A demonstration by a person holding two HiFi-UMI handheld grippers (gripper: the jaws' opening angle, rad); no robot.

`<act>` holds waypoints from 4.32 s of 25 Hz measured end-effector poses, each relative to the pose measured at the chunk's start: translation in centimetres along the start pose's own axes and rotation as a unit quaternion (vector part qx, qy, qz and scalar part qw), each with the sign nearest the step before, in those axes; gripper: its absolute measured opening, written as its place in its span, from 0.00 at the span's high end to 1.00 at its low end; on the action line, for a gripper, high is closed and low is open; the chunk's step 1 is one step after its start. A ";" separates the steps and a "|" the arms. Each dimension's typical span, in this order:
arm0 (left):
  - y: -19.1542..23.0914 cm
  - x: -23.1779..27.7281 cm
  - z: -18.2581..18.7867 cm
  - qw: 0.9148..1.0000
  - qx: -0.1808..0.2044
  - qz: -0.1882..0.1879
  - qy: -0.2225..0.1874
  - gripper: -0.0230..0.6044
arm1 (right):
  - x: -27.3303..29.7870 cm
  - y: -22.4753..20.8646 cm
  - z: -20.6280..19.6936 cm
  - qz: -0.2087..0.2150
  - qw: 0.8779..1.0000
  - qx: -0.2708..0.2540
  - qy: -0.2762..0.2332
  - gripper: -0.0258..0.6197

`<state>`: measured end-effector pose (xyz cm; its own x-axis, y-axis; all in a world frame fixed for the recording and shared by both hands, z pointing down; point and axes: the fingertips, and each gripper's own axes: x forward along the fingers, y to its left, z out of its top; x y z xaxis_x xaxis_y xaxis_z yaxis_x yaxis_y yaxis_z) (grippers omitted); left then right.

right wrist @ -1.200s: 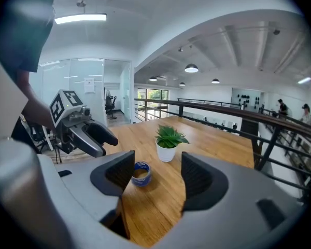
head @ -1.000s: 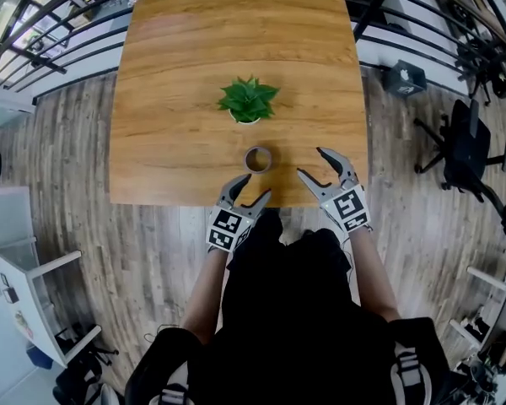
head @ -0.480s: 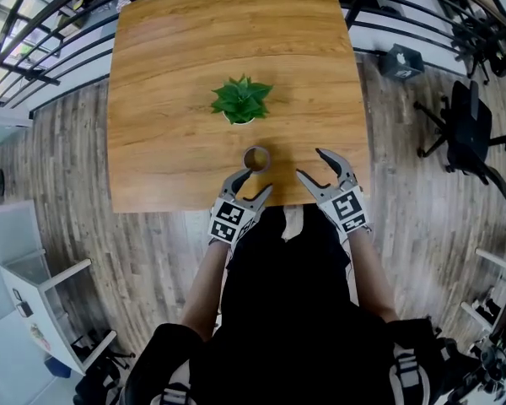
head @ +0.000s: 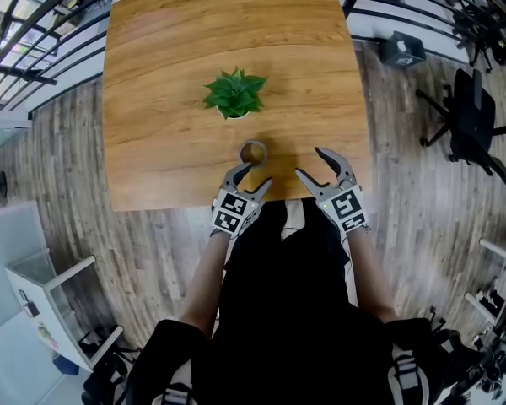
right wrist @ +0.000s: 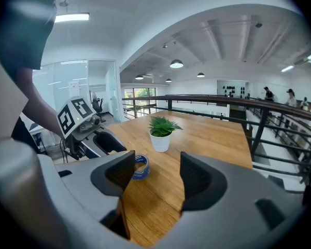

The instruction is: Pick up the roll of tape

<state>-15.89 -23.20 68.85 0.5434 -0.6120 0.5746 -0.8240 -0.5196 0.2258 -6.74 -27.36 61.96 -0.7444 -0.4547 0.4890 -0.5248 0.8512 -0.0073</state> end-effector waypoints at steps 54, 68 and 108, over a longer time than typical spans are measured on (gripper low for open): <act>2.8 7.0 -6.3 0.979 0.124 -0.017 0.163 0.83 | -3.0 -1.6 -2.5 -0.041 0.998 0.004 0.043 0.55; 3.1 7.2 -6.3 0.977 0.131 -0.008 0.165 0.86 | -2.5 -1.2 -2.5 -0.038 0.998 -0.014 0.051 0.55; 1.5 2.5 3.6 0.989 0.139 -0.014 0.038 0.87 | -0.2 -1.4 -0.8 -0.048 0.997 -0.048 0.032 0.56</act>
<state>-15.17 -27.66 67.83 0.5431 -0.5535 0.6314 -0.7267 -0.6866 0.0233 -5.48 -28.21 62.59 -0.6625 -0.5205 0.5387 -0.5484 0.8269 0.1245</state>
